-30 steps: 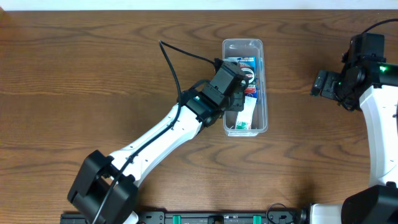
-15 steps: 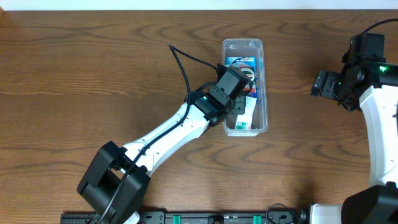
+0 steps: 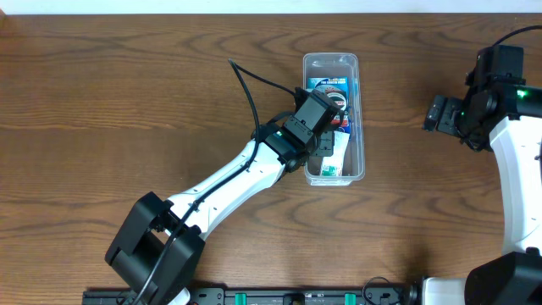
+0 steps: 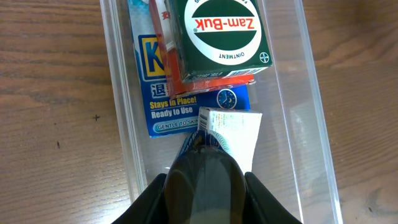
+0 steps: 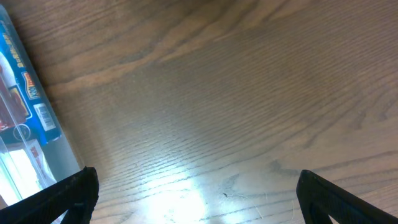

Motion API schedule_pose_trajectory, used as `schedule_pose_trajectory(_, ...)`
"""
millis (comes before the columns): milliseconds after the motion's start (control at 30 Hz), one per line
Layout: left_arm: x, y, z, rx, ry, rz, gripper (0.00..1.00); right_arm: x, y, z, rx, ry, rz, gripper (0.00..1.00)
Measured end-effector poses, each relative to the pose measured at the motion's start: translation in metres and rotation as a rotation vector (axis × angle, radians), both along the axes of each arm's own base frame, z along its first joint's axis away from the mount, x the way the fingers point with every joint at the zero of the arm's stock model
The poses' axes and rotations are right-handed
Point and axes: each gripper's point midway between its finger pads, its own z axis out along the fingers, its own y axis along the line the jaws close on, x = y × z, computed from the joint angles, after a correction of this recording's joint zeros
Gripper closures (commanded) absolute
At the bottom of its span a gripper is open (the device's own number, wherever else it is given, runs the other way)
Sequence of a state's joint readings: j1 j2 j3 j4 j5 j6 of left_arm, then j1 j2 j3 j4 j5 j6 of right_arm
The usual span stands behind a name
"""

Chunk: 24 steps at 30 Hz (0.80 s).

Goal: Pack container
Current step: 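Carry the held dark bottle over the container with the left gripper, then lower the dark bottle into the container beside the tube box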

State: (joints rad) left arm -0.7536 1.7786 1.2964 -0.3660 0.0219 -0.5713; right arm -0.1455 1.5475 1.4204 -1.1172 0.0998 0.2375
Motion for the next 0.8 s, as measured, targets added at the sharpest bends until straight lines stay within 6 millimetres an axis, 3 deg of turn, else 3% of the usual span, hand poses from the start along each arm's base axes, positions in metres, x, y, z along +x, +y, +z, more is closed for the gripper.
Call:
schedule_pose_trajectory(200, -0.002, 0.003, -0.003, 0.015, 0.011, -0.002, 0.69, 0.000, 0.000, 0.000, 0.000, 0.000, 0.000, 0.01)
schedule_pose_trajectory(400, -0.009, 0.019, -0.010, 0.120, 0.031, 0.002, 0.69, 0.000, 0.000, 0.000, 0.000, 0.000, 0.000, 0.01)
schedule_pose_trajectory(667, 0.002, 0.006, 0.019, 0.123, -0.048, -0.032, 0.69, 0.000, 0.000, 0.000, 0.000, 0.000, 0.000, 0.01)
schedule_pose_trajectory(800, 0.003, 0.007, 0.020, 0.131, -0.051, -0.030, 0.69, 0.000, 0.000, 0.000, 0.000, 0.000, 0.000, 0.01)
